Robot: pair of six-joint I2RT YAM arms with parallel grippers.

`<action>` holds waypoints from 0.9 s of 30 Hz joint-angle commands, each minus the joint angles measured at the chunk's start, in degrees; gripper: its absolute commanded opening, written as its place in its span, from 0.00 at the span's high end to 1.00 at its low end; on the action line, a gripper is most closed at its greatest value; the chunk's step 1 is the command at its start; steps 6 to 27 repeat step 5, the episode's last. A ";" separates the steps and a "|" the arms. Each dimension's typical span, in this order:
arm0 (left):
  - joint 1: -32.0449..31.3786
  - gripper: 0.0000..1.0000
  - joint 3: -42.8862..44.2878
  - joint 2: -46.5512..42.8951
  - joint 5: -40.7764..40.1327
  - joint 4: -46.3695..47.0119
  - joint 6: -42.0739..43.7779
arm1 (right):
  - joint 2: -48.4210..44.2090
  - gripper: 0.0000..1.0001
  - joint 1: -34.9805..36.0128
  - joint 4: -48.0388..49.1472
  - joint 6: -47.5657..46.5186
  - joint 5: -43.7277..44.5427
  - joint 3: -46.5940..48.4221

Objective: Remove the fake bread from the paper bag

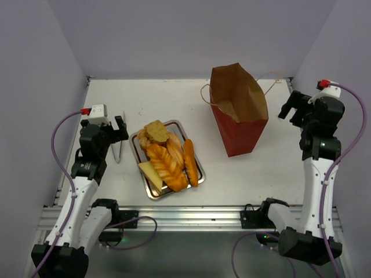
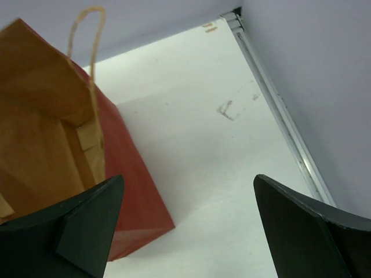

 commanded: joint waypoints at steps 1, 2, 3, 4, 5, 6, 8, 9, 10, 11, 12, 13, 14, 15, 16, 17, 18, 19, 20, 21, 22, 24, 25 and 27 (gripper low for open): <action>-1.04 0.00 -0.10 -0.77 0.82 0.78 1.34 | -2.66 0.01 -0.16 0.49 -4.59 5.71 -4.39; -1.21 0.00 -0.01 -0.77 0.82 0.86 1.34 | -3.20 0.01 -0.15 0.67 -5.55 5.80 -5.19; -1.56 0.00 -0.10 -0.94 0.73 0.86 1.42 | -3.81 0.01 -0.24 1.36 -5.82 5.80 -6.85; -1.74 0.00 -0.01 -0.94 0.73 0.86 1.43 | -4.78 0.01 -0.16 2.33 -5.74 6.32 -7.47; -1.92 0.00 -0.01 -1.03 0.64 0.78 1.51 | -5.22 0.01 -0.15 2.77 -6.87 6.59 -8.18; -1.92 0.00 -0.01 -1.03 0.64 0.78 1.51 | -5.22 0.01 -0.15 2.77 -6.87 6.59 -8.18; -1.92 0.00 -0.01 -1.03 0.64 0.78 1.51 | -5.22 0.01 -0.15 2.77 -6.87 6.59 -8.18; -1.92 0.00 -0.01 -1.03 0.64 0.78 1.51 | -5.22 0.01 -0.15 2.77 -6.87 6.59 -8.18; -1.92 0.00 -0.01 -1.03 0.64 0.78 1.51 | -5.22 0.01 -0.15 2.77 -6.87 6.59 -8.18; -1.92 0.00 -0.01 -1.03 0.64 0.78 1.51 | -5.22 0.01 -0.15 2.77 -6.87 6.59 -8.18; -1.92 0.00 -0.01 -1.03 0.64 0.78 1.51 | -5.22 0.01 -0.15 2.77 -6.87 6.59 -8.18; -1.92 0.00 -0.01 -1.03 0.64 0.78 1.51 | -5.22 0.01 -0.15 2.77 -6.87 6.59 -8.18; -1.92 0.00 -0.01 -1.03 0.64 0.78 1.51 | -5.22 0.01 -0.15 2.77 -6.87 6.59 -8.18; -1.92 0.00 -0.01 -1.03 0.64 0.78 1.51 | -5.22 0.01 -0.15 2.77 -6.87 6.59 -8.18; -1.92 0.00 -0.01 -1.03 0.64 0.78 1.51 | -5.22 0.01 -0.15 2.77 -6.87 6.59 -8.18; -1.92 0.00 -0.01 -1.03 0.64 0.78 1.51 | -5.22 0.01 -0.15 2.77 -6.87 6.59 -8.18; -1.92 0.00 -0.01 -1.03 0.64 0.78 1.51 | -5.22 0.01 -0.15 2.77 -6.87 6.59 -8.18; -1.92 0.00 -0.01 -1.03 0.64 0.78 1.51 | -5.22 0.01 -0.15 2.77 -6.87 6.59 -8.18; -1.92 0.00 -0.01 -1.03 0.64 0.78 1.51 | -5.22 0.01 -0.15 2.77 -6.87 6.59 -8.18; -1.92 0.00 -0.01 -1.03 0.64 0.78 1.51 | -5.22 0.01 -0.15 2.77 -6.87 6.59 -8.18; -1.92 0.00 -0.01 -1.03 0.64 0.78 1.51 | -5.22 0.01 -0.15 2.77 -6.87 6.59 -8.18; -1.92 0.00 -0.01 -1.03 0.64 0.78 1.51 | -5.22 0.01 -0.15 2.77 -6.87 6.59 -8.18; -1.92 0.00 -0.01 -1.03 0.64 0.78 1.51 | -5.22 0.01 -0.15 2.77 -6.87 6.59 -8.18; -1.92 0.00 -0.01 -1.03 0.64 0.78 1.51 | -5.22 0.01 -0.15 2.77 -6.87 6.59 -8.18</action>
